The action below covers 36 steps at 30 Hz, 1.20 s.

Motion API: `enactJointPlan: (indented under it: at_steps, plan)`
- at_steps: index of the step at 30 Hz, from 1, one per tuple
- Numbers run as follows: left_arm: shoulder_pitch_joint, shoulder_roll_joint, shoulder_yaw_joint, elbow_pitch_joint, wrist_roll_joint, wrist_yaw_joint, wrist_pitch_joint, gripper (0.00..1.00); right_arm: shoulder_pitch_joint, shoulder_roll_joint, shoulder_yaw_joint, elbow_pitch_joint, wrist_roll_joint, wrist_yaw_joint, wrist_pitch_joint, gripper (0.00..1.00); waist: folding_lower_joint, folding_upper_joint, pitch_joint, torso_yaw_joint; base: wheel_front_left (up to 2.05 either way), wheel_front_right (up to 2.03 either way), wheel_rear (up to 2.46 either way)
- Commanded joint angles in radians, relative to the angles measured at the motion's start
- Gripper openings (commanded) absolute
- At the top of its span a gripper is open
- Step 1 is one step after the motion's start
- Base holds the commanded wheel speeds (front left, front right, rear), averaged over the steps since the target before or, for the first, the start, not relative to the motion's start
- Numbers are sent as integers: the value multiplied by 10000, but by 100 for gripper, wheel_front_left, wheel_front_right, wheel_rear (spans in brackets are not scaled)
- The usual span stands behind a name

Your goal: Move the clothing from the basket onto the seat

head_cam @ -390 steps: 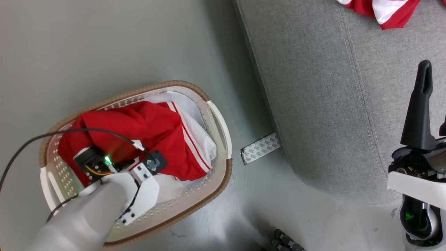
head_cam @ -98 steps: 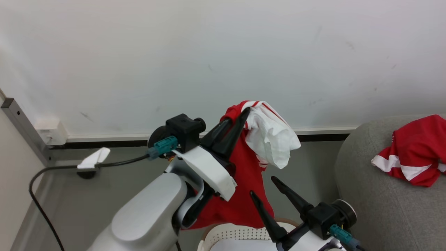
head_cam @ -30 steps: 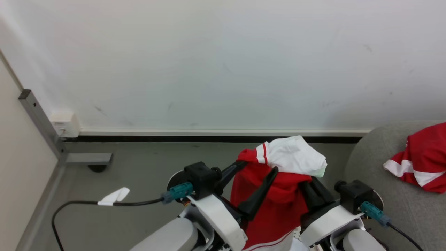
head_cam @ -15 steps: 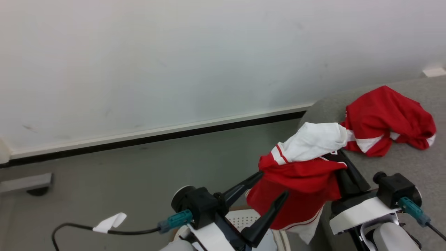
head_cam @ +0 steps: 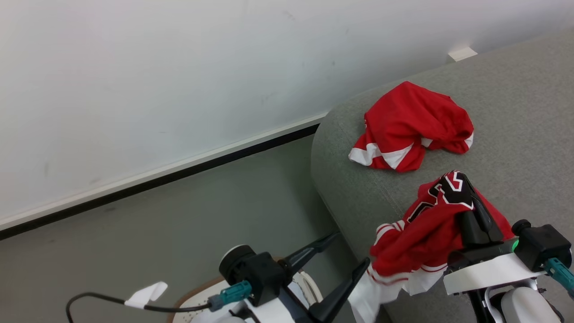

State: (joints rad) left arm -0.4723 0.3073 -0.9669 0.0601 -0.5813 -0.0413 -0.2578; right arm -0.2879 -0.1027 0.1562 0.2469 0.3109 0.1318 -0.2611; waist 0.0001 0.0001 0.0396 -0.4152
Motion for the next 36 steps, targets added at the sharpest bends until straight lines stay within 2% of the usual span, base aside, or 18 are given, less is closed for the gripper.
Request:
enactJointPlan:
  at_steps: [1,8,13,17,21,23,28,36]
  plan:
    - [35,52,26,115,113,34,-47,100,128,-8,-47,-147,-7,-19,-28,0,-1,-1,100,-208,0,0,0]
    - [-28,-25,51,325,188,-65,-49,100,128,18,-171,-350,-85,-19,-28,0,-1,-1,261,-243,0,0,0]
    - [-160,132,129,285,275,-103,-59,100,-562,-264,-320,-452,-313,-19,-28,0,-1,-1,649,-68,0,0,0]
    - [-317,359,213,119,374,-128,-45,100,-1449,-715,-561,-497,-450,-19,175,0,-1,-1,1126,61,0,0,0]
    - [-467,694,332,-169,456,-105,84,100,-2489,-1573,-579,-786,-860,-21,867,0,-1,-1,1782,255,0,0,0]
    - [-537,940,414,-328,476,-83,151,100,-2987,-2094,-913,-916,-937,-21,1197,0,-1,-1,2128,344,0,0,0]
    - [-617,1525,575,-808,518,-92,286,100,-3833,-2879,-1967,-1227,-1020,-21,1962,0,-1,-1,2896,511,0,0,0]
    - [-802,2213,830,-1583,511,-37,534,100,-4152,-3604,-4234,-1351,-1499,-21,2970,0,-1,-1,4034,779,0,0,0]
